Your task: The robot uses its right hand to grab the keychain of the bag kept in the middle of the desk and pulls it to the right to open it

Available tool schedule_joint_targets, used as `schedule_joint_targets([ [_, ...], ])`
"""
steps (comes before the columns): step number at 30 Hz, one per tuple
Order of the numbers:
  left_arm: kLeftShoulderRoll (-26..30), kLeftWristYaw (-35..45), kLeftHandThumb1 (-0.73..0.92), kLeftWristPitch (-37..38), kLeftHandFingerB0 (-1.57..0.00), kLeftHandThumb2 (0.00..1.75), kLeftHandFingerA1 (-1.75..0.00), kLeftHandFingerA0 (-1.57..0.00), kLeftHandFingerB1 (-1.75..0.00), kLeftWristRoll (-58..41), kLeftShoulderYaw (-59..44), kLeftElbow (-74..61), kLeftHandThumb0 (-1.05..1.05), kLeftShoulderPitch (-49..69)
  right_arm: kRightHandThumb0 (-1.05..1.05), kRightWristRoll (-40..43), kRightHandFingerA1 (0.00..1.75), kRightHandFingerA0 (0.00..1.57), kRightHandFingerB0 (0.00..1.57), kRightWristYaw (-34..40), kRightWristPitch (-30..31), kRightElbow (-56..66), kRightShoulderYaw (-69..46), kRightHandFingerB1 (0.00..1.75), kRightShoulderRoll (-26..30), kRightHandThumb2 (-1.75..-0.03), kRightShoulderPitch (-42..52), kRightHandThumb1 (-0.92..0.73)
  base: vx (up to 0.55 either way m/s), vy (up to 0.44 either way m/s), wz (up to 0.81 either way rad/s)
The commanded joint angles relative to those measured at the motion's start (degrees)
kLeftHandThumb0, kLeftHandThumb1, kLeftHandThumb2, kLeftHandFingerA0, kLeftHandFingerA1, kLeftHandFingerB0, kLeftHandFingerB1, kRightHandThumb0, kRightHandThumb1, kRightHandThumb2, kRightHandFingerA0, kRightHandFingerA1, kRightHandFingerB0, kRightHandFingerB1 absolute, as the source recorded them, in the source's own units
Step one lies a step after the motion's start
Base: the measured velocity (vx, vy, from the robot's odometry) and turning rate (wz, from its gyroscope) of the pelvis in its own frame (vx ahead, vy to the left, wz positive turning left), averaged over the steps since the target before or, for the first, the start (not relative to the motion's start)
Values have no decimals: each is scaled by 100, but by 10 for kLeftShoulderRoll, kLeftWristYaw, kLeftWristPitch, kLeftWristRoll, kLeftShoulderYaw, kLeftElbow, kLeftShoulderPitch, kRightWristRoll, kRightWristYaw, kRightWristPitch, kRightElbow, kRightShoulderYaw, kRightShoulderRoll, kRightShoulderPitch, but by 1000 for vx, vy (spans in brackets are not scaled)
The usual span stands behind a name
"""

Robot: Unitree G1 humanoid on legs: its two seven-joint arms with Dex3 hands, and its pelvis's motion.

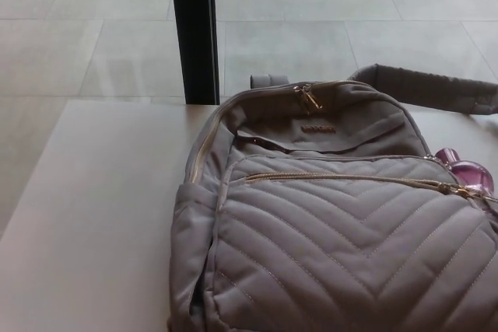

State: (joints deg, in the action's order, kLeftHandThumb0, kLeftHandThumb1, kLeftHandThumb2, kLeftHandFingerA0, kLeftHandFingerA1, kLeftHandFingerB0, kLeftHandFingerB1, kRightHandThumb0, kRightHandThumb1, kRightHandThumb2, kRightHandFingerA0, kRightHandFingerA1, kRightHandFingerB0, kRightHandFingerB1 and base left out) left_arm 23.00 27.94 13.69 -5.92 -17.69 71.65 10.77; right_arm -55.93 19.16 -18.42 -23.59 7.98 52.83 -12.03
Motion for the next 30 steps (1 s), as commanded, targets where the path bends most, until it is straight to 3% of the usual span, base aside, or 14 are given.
schedule_joint_targets([
  [1,7,1,91,-13,-43,67,-50,-53,-43,-8,-2,-1,-82,0,-17,22,175,80,68,40,-9,-18,-4,151,4,-92,15,-43,0,0,0],
  [2,6,2,92,-10,-43,68,-52,-54,-43,-8,-2,-2,-82,2,-15,43,175,81,68,25,-20,-11,-10,141,2,-86,18,-51,0,0,0],
  [4,5,-7,91,0,-45,67,-49,-55,-43,-1,1,4,-87,1,-34,93,149,85,47,-29,-30,28,-21,51,-7,-61,25,-73,0,0,0],
  [6,6,-10,91,7,-45,67,-49,-55,-43,1,3,7,-87,7,-34,96,149,85,47,-37,-29,33,-20,51,-10,-61,28,-73,0,0,0],
  [7,11,10,72,0,-32,110,-58,-41,-53,-2,4,0,-80,8,-84,94,43,17,0,-88,23,84,-26,18,-16,-60,40,-68,0,0,0],
  [9,9,7,90,-4,-42,67,-48,-52,-42,-5,2,0,-84,9,-103,78,10,16,0,-105,51,118,-32,0,-14,-102,50,-60,0,0,0],
  [14,5,-2,70,-5,-37,108,-59,-48,-53,-7,-2,11,-83,9,-105,89,18,0,0,-155,82,164,-54,2,-10,-105,65,-60,0,0,0],
  [15,7,-1,90,-10,-41,68,-47,-54,-41,-5,-1,14,-85,6,-104,104,18,0,0,-162,82,161,-65,0,-8,-99,69,-57,0,0,0],
  [17,7,-2,72,-5,-35,109,-59,-49,-53,-5,-1,13,-84,7,-105,121,17,0,0,-176,87,166,-83,1,-6,-102,81,-59,0,0,0],
  [19,9,1,90,-4,-41,67,-48,-55,-42,-4,1,11,-83,8,-105,145,0,0,0,-191,92,166,-102,0,-10,-70,91,-69,0,0,0],
  [21,5,-4,89,-10,-43,67,-48,-54,-42,-10,-5,12,-86,8,-105,183,21,0,0,-219,100,164,-131,1,-9,-101,111,-58,0,0,0],
  [22,8,-9,72,0,-35,109,-56,-44,-53,3,6,14,-84,8,-104,195,22,0,0,-229,99,162,-142,0,-8,-101,118,-58,0,0,0],
  [23,6,-13,90,1,-43,67,-47,-55,-42,2,4,14,-84,8,-104,207,23,0,0,-235,100,154,-154,0,-7,-101,127,-59,0,0,0],
  [30,1,-10,90,-5,-43,67,-49,-54,-43,-1,5,5,-84,1,-105,281,22,0,0,-248,138,73,-280,0,-18,-106,189,-67,0,0,0],
])
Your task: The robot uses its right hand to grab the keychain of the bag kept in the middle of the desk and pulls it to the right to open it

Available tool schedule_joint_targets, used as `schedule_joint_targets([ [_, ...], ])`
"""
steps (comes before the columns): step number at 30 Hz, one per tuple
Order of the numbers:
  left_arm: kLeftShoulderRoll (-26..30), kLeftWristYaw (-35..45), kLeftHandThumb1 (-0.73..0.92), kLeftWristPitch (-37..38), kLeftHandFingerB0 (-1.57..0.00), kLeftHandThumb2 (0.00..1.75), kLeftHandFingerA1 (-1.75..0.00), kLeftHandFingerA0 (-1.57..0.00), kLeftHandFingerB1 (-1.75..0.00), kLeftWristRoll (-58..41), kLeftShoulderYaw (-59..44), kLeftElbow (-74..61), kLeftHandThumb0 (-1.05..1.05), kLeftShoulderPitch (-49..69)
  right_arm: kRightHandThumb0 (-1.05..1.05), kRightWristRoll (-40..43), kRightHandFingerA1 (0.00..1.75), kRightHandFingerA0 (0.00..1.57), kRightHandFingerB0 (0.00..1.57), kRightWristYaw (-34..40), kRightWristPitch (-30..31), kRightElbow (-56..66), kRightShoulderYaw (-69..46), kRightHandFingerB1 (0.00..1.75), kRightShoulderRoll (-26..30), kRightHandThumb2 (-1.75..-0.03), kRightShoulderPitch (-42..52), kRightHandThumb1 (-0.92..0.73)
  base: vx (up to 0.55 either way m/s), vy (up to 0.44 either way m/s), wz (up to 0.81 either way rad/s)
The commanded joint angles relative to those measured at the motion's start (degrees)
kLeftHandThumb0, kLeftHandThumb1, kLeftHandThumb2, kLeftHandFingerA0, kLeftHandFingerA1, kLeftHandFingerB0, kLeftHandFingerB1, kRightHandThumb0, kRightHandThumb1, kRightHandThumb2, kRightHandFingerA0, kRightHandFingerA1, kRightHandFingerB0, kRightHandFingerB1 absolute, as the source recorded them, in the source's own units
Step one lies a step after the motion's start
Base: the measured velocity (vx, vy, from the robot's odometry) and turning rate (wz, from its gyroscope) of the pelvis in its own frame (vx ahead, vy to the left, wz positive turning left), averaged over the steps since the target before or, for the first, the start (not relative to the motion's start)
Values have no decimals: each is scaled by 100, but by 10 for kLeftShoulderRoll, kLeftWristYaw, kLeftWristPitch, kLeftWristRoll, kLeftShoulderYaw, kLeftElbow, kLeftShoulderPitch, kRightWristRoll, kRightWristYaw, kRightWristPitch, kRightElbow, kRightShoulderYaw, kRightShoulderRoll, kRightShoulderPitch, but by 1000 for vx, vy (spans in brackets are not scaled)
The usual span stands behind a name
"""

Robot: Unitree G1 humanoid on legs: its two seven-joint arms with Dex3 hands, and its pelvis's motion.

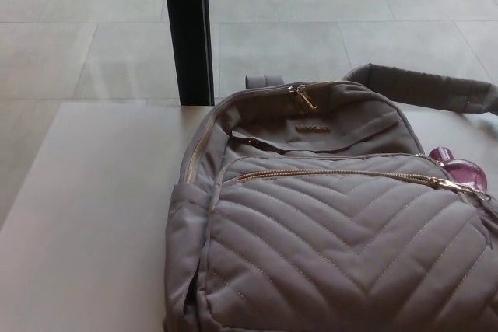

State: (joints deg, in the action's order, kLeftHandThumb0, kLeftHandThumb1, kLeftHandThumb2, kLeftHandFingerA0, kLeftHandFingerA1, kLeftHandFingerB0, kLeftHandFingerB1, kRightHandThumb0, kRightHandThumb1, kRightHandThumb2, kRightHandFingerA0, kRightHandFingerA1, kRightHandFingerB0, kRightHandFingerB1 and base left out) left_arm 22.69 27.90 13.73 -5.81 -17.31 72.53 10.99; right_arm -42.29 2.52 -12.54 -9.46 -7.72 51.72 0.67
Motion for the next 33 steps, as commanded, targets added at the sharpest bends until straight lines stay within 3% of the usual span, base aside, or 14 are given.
schedule_joint_targets([
  [1,6,-15,90,-2,-44,67,-49,-55,-42,4,5,-2,-84,-3,-104,192,0,0,0,-57,68,-129,-180,0,-27,-65,74,-85,0,0,0],
  [6,9,9,91,-10,-41,68,-53,-53,-43,-6,1,-4,-84,-8,-105,251,31,0,0,-34,56,-317,-262,13,-35,-110,84,-71,0,0,0],
  [11,14,6,91,-45,-38,67,-54,-50,-43,-23,-12,-20,-81,-26,-80,325,54,0,0,-22,81,-397,-355,33,-83,-95,118,-54,0,0,0],
  [12,21,0,92,-32,-37,69,-47,-47,-39,-11,-3,-27,-78,-27,-67,349,78,0,0,-38,120,-327,-387,35,-120,-60,148,-71,0,0,0],
  [14,26,-19,72,-30,-33,109,-56,-42,-50,-6,-1,-31,-77,-34,-62,369,74,17,1,-39,118,-362,-406,33,-130,-61,140,-70,0,0,0],
  [15,27,-36,89,-32,-44,67,-44,-54,-37,-1,0,-28,-82,-42,-70,369,117,71,0,-34,121,-385,-409,35,-131,-81,132,-57,0,0,0],
  [18,37,-49,92,-34,-41,68,-52,-55,-39,1,-1,-23,-81,-64,-62,387,105,73,3,-34,112,-376,-422,49,-171,-60,139,-66,0,0,0],
  [19,37,-51,92,-33,-40,67,-54,-54,-39,1,-2,-19,-82,-68,-66,396,80,40,2,-49,119,-372,-426,46,-181,-87,140,-54,0,0,0],
  [20,38,-54,92,-36,-39,67,-53,-54,-39,2,-2,-12,-82,-68,-62,398,99,46,4,-52,127,-360,-428,54,-196,-59,146,-65,0,0,0],
  [23,35,-58,90,-45,-40,67,-49,-54,-40,3,0,-16,-80,-50,-59,385,87,56,8,-45,121,-393,-411,44,-223,-60,129,-66,0,0,0],
  [24,34,-49,72,-45,-33,108,-58,-45,-52,3,1,-19,-76,-38,-65,357,91,67,7,-39,99,-463,-386,51,-212,-83,112,-51,0,0,0],
  [28,34,-38,72,-51,-30,108,-59,-44,-52,1,0,-2,-77,-25,-63,349,86,52,9,-57,82,-488,-375,48,-212,-59,113,-65,0,0,0],
  [30,36,-43,72,-68,-30,107,-58,-45,-51,0,-2,7,-76,-25,-77,332,80,51,5,-56,80,-495,-355,50,-208,-94,113,-61,0,0,0],
  [33,36,-44,72,-71,-30,107,-58,-45,-51,0,-1,8,-76,-26,-77,334,80,51,5,-56,76,-503,-352,50,-205,-94,111,-61,0,0,0],
])
